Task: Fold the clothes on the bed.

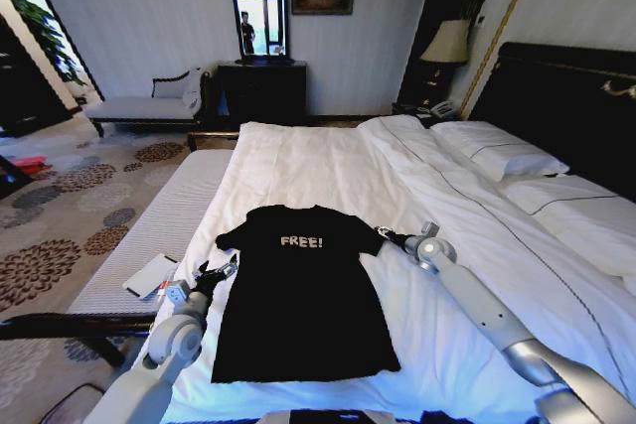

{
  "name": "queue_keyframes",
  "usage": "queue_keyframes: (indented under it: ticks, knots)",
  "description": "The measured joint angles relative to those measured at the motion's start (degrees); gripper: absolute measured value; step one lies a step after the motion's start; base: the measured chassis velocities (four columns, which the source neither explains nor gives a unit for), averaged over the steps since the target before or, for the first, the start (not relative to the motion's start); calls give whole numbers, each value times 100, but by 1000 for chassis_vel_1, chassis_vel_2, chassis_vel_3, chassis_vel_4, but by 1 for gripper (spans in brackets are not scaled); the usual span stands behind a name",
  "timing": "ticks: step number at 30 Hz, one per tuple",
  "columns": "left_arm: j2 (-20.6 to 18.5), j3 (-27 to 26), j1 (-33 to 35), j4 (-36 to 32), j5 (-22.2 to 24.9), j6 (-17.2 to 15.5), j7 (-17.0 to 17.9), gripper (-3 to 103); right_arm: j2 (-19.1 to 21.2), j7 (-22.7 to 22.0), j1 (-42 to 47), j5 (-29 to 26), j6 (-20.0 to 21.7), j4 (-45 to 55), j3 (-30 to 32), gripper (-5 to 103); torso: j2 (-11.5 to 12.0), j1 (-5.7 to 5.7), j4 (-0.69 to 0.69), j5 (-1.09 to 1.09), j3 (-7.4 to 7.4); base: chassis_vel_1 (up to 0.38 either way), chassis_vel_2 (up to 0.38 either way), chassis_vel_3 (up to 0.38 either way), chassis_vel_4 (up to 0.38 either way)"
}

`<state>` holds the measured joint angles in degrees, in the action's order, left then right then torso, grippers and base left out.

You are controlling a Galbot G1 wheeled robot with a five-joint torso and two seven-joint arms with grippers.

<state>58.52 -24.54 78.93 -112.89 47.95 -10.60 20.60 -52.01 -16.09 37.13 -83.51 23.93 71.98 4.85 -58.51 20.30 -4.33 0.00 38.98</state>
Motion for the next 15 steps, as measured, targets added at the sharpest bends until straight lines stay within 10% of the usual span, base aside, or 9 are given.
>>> queue_keyframes:
  ticks: [15]
  knots:
    - [38, -13, -4, 26, 23, 0, 11, 100, 53, 71, 84, 107, -76, 34, -3, 15, 0, 0, 0, 0, 0, 0, 0, 0, 0]
